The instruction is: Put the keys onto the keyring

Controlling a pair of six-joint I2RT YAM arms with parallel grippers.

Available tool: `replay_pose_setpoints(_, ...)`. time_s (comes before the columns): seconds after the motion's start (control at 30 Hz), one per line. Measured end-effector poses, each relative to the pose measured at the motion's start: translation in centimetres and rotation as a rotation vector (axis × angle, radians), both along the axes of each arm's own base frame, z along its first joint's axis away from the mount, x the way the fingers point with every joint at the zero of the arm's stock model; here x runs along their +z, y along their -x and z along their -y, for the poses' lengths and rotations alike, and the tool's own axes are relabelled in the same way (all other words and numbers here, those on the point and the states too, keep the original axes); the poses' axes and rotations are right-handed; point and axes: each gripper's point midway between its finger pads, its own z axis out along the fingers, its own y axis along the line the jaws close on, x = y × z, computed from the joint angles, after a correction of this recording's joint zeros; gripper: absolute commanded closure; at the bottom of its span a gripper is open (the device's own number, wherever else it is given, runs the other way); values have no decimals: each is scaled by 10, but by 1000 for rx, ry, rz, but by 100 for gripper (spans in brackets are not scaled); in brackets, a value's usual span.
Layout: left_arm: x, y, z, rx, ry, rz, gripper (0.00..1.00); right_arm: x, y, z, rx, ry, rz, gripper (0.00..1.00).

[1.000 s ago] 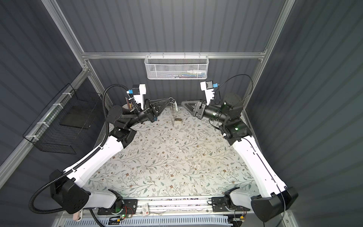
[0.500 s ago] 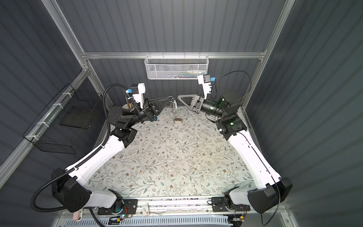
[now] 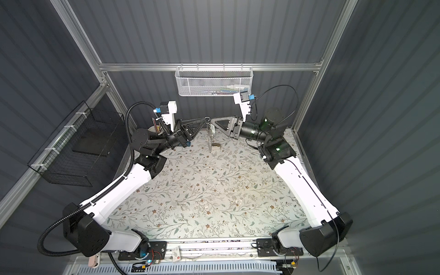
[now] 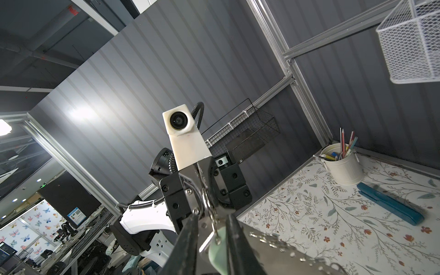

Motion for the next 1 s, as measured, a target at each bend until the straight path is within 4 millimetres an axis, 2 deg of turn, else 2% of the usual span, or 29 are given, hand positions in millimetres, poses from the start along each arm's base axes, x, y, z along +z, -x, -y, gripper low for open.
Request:
replay_pose_setpoints(0.2,-1,-1,1,-1,-3,-4,100,1,1,-1,5,2,1,84)
replay_pose_setpoints(0.5,-1,-1,1,0,-3,-4,100,-1,0,-1,1,6,1,82)
replay_pose_setpoints(0.7,-1,-1,1,0,-3,-4,100,-4,1,-1,-2,10,1,84)
replay_pose_setpoints(0.8,-1,-1,1,0,-3,-4,100,-4,1,-1,-3,10,2,89)
replay_pose_setpoints(1.0,-1,-1,1,0,-3,-4,100,-5,0,0,-7,11,0,90)
